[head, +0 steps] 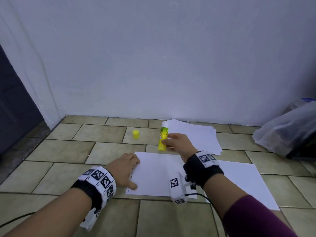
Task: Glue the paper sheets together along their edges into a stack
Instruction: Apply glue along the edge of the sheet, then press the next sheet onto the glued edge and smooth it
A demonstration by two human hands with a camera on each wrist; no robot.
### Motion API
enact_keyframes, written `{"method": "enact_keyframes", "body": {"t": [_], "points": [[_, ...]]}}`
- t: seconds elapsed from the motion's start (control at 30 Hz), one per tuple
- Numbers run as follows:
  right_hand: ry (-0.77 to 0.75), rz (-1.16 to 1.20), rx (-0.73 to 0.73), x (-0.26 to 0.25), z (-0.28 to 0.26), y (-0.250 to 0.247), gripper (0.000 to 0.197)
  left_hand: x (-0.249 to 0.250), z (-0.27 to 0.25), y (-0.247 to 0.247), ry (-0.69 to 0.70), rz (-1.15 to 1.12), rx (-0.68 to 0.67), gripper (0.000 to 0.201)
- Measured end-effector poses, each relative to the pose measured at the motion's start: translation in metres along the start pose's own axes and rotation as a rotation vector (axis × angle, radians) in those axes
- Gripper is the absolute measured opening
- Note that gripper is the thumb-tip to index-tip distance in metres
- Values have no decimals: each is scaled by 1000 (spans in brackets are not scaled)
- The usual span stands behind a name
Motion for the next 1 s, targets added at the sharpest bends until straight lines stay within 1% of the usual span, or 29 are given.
{"method": "enact_keyframes", "body": {"t": [0.07, 0.1, 0.2, 0.3, 0.37, 0.53, 0.57, 0.67, 0.7, 0.73, 0.8, 0.83, 0.87, 0.9, 0.93, 1.0], "points": [[-69, -206, 102, -3, 14, 10, 22, -2, -1, 0, -9, -32, 13, 92], [-106, -325, 131, -5, 18, 16, 25, -3, -2, 0, -13, -47, 21, 93], [-184, -586, 140, -9, 29, 33, 29, -4, -4, 0, -27, -83, 24, 98], [-177, -739, 115, -3, 38, 44, 30, -4, -5, -1, -32, -105, 24, 98], [-165, -751, 95, 1, 40, 47, 34, -3, -5, -1, -32, -108, 26, 97], [-182, -752, 119, 3, 38, 46, 36, -2, -5, -2, -33, -96, 21, 97], [-165, -739, 101, 4, 38, 45, 41, -2, -5, -2, -34, -95, 18, 97], [-137, -696, 27, 5, 32, 41, 71, -3, -5, -2, -37, -96, 12, 97], [-147, -677, 34, 2, 27, 37, 75, -3, -5, -2, -39, -95, 11, 97], [-169, -646, 53, -1, 22, 29, 74, -4, -4, -1, -39, -94, 12, 97], [-225, -612, 107, -6, 7, 7, 59, -4, -3, 0, -45, -95, 13, 95], [-231, -639, 131, -5, 0, -9, 51, -4, -3, 0, -50, -97, 17, 95], [-210, -687, 152, -2, -8, -28, 47, -5, -2, 0, -56, -97, 20, 94], [-157, -755, 168, 3, -16, -48, 47, -5, -1, 0, -62, -98, 23, 95], [-76, -852, 168, 10, -23, -68, 50, -5, -1, 0, -68, -101, 24, 95], [126, -1063, 108, 30, -38, -101, 61, -4, -2, 1, -80, -109, 27, 94]]}}
Point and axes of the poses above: each hand's wrist, its own z-axis towards the middle knuckle, its own y-axis out of the palm, x = y × z, the point moved 5 cm from there along z, towards the middle knuckle, and after that the axes turned 3 degrees about y, right-handed, at the moved point
